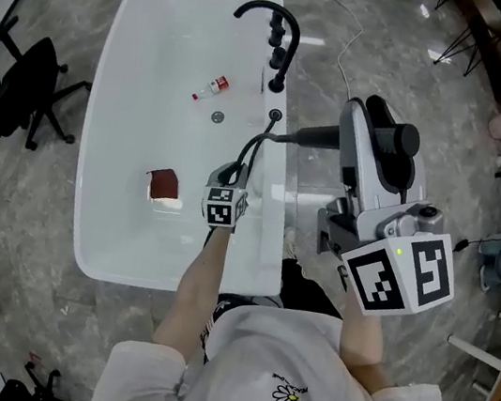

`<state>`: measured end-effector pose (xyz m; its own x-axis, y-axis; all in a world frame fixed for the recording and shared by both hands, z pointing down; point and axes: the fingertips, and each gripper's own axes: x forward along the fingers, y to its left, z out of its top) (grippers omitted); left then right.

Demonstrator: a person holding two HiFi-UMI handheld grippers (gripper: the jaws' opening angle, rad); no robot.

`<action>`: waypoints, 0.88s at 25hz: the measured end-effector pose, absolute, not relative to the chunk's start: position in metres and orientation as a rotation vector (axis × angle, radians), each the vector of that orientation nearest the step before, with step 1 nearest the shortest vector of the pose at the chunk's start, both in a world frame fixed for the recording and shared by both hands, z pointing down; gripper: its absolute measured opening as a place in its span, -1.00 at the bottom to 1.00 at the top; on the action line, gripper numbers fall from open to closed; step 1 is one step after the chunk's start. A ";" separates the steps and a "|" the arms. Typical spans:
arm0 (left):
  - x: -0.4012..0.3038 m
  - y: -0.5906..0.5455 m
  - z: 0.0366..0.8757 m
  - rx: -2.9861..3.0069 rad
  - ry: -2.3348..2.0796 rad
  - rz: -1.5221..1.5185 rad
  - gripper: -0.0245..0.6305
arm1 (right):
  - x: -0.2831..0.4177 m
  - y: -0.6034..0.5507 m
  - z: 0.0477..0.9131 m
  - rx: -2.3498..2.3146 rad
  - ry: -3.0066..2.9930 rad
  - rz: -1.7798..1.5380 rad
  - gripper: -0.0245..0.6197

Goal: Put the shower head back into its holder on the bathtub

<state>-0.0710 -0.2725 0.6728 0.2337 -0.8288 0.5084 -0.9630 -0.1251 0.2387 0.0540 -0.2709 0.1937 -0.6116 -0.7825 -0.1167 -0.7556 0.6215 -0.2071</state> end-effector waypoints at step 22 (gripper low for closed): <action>-0.052 -0.434 0.198 2.974 -1.849 -0.514 -0.77 | 0.084 -0.255 0.148 -1.352 2.400 -0.085 -0.59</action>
